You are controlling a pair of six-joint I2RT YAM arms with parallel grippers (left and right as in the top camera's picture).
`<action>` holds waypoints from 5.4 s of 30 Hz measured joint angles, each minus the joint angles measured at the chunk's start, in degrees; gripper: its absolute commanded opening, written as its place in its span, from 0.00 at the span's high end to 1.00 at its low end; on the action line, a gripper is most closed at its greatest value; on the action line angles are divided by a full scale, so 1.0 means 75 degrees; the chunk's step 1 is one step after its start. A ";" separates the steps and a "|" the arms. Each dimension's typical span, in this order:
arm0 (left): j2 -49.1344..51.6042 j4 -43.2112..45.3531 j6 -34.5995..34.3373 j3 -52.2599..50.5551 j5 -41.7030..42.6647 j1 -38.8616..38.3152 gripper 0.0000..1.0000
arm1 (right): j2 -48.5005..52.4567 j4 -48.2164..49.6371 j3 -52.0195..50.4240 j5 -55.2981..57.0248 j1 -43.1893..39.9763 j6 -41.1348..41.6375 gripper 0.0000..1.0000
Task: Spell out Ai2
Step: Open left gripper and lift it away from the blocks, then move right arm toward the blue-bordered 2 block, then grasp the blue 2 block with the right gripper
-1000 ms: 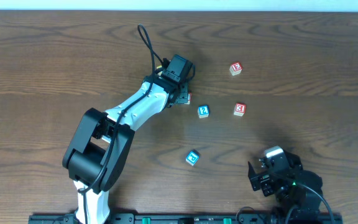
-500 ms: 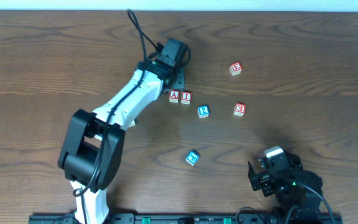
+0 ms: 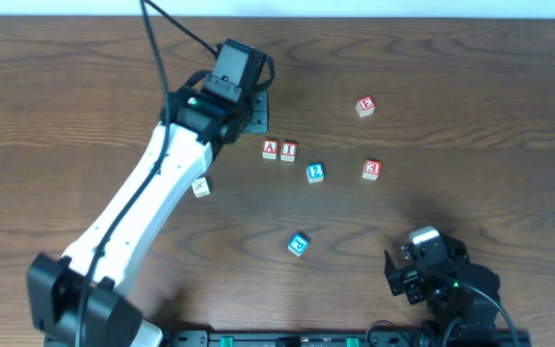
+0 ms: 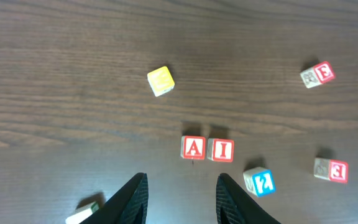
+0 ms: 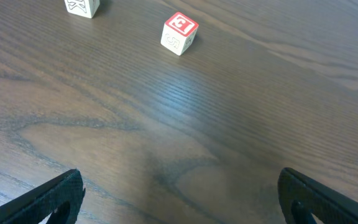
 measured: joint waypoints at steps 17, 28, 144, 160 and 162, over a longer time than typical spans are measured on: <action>-0.0245 -0.0449 0.0026 0.0000 0.0227 0.0000 0.63 | 0.0000 0.0000 0.0003 0.0000 0.0000 0.0000 0.01; -0.0245 -0.0472 0.0026 0.0000 0.0233 0.0000 0.62 | 0.0000 0.0000 0.0000 0.0000 0.0000 0.0000 0.01; 0.0210 -0.0784 0.1478 0.0012 0.1064 0.2541 0.05 | 1.4367 0.2014 0.7627 0.1317 0.4030 0.3585 0.55; 0.0210 -0.0787 0.1480 0.0012 0.1064 0.2541 0.05 | 1.4557 0.1990 0.7627 0.1172 0.4030 0.3678 0.60; 0.0210 -0.0787 0.1478 0.0012 0.1064 0.2541 0.05 | 1.4662 0.1979 0.7624 0.1166 0.4030 0.3692 0.64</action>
